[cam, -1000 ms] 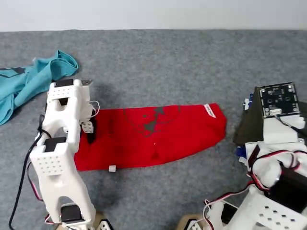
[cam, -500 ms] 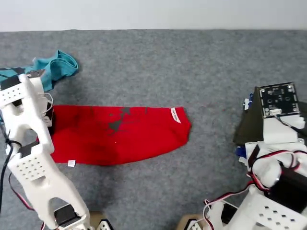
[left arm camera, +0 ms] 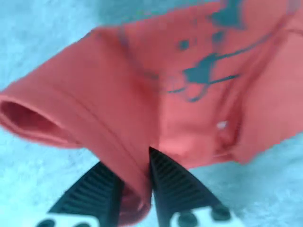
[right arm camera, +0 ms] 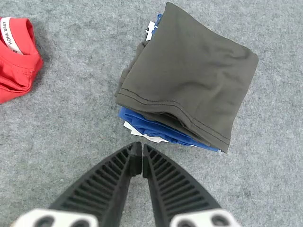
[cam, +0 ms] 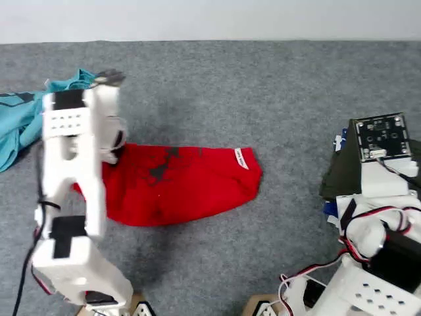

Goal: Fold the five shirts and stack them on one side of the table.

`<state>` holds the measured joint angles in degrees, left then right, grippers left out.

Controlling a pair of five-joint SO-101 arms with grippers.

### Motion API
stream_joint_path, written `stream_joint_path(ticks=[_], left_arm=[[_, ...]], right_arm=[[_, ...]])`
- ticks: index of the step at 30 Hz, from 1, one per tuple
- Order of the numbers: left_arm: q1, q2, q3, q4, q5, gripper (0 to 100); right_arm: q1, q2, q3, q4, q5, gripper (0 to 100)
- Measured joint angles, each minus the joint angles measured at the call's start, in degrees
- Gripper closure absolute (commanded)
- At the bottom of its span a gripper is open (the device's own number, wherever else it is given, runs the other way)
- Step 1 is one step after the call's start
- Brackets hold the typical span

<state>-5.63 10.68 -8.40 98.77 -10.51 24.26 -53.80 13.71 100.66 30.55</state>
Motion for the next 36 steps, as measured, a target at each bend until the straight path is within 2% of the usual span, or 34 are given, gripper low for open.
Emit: stream_joint_path(ticks=[7, 16, 29, 36], left_arm=[[14.1, -0.4, -0.2, 0.2, 5.3, 100], [27.5, 1.8, -11.2, 0.3, 8.7, 100], [36.0, 18.8, -29.7, 0.4, 14.3, 99], [37.1, 25.0, -35.0, 0.4, 14.5, 80]], right_arm=[[0.0, 0.0, 0.0, 0.0, 0.0, 98.4], [0.0, 0.0, 0.0, 0.0, 0.0, 98.4], [0.0, 0.0, 0.0, 0.0, 0.0, 98.4], [0.0, 0.0, 0.0, 0.0, 0.0, 98.4]])
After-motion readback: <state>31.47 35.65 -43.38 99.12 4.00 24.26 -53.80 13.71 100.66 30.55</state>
